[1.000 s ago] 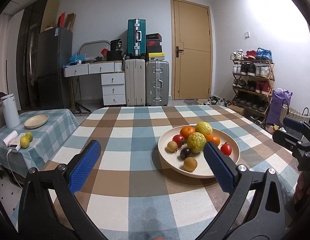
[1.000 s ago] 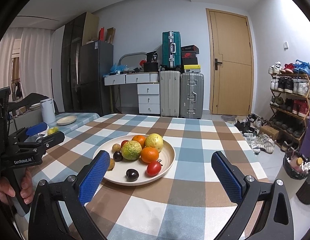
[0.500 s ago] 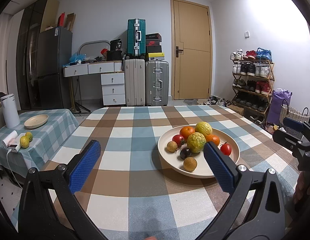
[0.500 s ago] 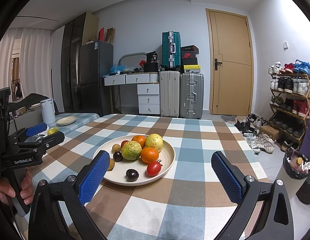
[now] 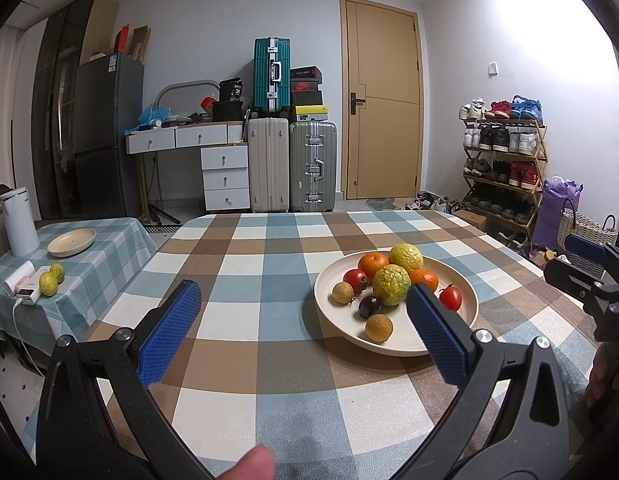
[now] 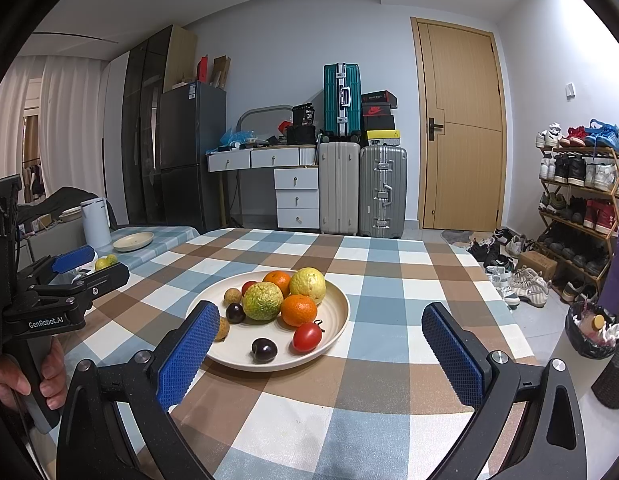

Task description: Organize fruits

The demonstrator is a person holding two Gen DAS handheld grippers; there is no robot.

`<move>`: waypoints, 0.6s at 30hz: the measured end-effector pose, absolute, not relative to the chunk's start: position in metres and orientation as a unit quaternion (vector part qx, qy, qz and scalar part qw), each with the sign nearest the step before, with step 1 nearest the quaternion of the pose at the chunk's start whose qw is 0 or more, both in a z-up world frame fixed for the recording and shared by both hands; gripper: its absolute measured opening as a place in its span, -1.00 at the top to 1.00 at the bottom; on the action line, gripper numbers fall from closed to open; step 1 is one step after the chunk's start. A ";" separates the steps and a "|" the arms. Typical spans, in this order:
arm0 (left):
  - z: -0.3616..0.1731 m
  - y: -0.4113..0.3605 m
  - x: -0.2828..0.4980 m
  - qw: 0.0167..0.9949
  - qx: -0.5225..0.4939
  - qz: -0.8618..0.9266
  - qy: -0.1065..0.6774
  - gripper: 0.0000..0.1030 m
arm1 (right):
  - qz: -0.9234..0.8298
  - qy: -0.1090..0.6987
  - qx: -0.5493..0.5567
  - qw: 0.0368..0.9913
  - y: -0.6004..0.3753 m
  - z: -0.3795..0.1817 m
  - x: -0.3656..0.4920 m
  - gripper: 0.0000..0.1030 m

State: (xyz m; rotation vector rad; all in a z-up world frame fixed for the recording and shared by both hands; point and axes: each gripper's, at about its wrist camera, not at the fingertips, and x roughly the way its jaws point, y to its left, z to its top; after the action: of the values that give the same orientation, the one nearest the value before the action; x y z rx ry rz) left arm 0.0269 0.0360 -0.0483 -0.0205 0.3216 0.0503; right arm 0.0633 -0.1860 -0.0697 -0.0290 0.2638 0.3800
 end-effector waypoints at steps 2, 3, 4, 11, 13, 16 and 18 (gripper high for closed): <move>-0.049 0.036 0.028 0.987 -0.010 0.025 0.160 -0.99 | 0.188 0.131 -0.014 0.973 -0.186 -0.070 0.063 -1.00; -0.048 0.036 0.027 0.987 -0.010 0.025 0.160 -0.99 | 0.188 0.131 -0.014 0.973 -0.186 -0.070 0.063 -1.00; -0.048 0.036 0.027 0.987 -0.010 0.025 0.160 -0.99 | 0.188 0.131 -0.014 0.973 -0.186 -0.070 0.063 -1.00; -0.049 0.037 0.027 0.987 -0.010 0.023 0.160 -0.99 | 0.188 0.131 -0.014 0.973 -0.186 -0.070 0.063 -1.00; -0.049 0.037 0.027 0.987 -0.009 0.023 0.161 -0.99 | 0.188 0.131 -0.014 0.973 -0.186 -0.070 0.063 -1.00; -0.049 0.037 0.026 0.987 -0.010 0.023 0.161 -0.99 | 0.188 0.131 -0.014 0.973 -0.186 -0.070 0.063 -1.00; -0.049 0.037 0.027 0.987 -0.010 0.023 0.161 -0.99 | 0.188 0.131 -0.014 0.973 -0.186 -0.070 0.064 -1.00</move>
State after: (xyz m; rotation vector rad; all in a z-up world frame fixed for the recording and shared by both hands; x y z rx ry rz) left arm 0.0273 0.0375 -0.0494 -0.0195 0.3226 0.0464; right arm 0.0635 -0.1861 -0.0703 -0.0278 0.2639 0.3802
